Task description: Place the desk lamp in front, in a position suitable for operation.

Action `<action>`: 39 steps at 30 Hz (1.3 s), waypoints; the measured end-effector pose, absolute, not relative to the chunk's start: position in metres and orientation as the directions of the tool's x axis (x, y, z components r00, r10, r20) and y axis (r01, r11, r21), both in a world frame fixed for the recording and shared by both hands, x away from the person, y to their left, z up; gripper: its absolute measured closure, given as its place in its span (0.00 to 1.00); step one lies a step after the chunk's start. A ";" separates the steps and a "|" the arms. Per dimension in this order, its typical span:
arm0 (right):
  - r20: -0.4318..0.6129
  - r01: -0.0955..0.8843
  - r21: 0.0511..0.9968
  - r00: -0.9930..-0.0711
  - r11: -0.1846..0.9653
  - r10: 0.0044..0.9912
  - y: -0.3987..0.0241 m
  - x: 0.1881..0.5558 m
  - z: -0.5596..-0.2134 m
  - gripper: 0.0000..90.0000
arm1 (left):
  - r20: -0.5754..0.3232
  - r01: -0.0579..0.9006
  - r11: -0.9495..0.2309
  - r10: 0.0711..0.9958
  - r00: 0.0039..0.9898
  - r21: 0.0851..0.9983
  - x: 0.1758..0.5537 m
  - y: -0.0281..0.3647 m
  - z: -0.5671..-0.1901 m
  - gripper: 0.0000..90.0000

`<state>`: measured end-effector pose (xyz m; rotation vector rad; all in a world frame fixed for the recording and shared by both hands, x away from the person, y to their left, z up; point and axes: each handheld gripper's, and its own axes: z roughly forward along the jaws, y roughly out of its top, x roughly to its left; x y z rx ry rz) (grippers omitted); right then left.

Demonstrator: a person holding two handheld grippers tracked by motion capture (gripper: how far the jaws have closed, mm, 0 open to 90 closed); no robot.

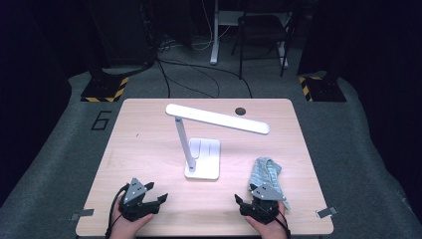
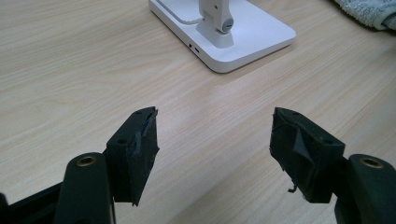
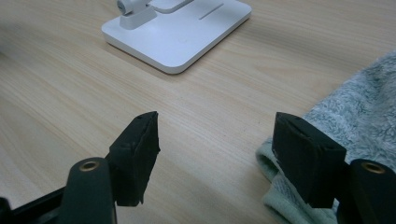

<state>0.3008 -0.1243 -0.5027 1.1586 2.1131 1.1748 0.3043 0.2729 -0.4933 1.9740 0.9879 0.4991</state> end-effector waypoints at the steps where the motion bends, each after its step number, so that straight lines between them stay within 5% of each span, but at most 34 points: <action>1: 0.010 0.449 0.848 -0.544 0.281 0.839 -0.125 0.301 -0.503 0.35 | -0.026 0.458 -0.323 0.794 0.607 0.828 0.305 0.272 -0.494 0.36; 13: 0.050 0.465 0.854 -0.521 0.234 0.852 -0.132 0.300 -0.497 0.37 | -0.047 0.468 -0.329 0.777 0.628 0.820 0.306 0.273 -0.496 0.40; 23: 0.025 0.451 0.855 -0.529 0.256 0.848 -0.130 0.301 -0.495 0.43 | -0.149 0.496 -0.238 0.770 0.621 0.835 0.309 0.272 -0.483 0.42; 30: 0.045 0.466 0.854 -0.508 0.231 0.860 -0.133 0.304 -0.495 0.44 | -0.074 0.440 -0.318 0.735 0.674 0.839 0.323 0.259 -0.470 0.42; 39: 0.069 0.483 0.847 -0.515 0.223 0.855 -0.132 0.307 -0.497 0.43 | -0.082 0.421 -0.310 0.716 0.693 0.852 0.345 0.246 -0.453 0.42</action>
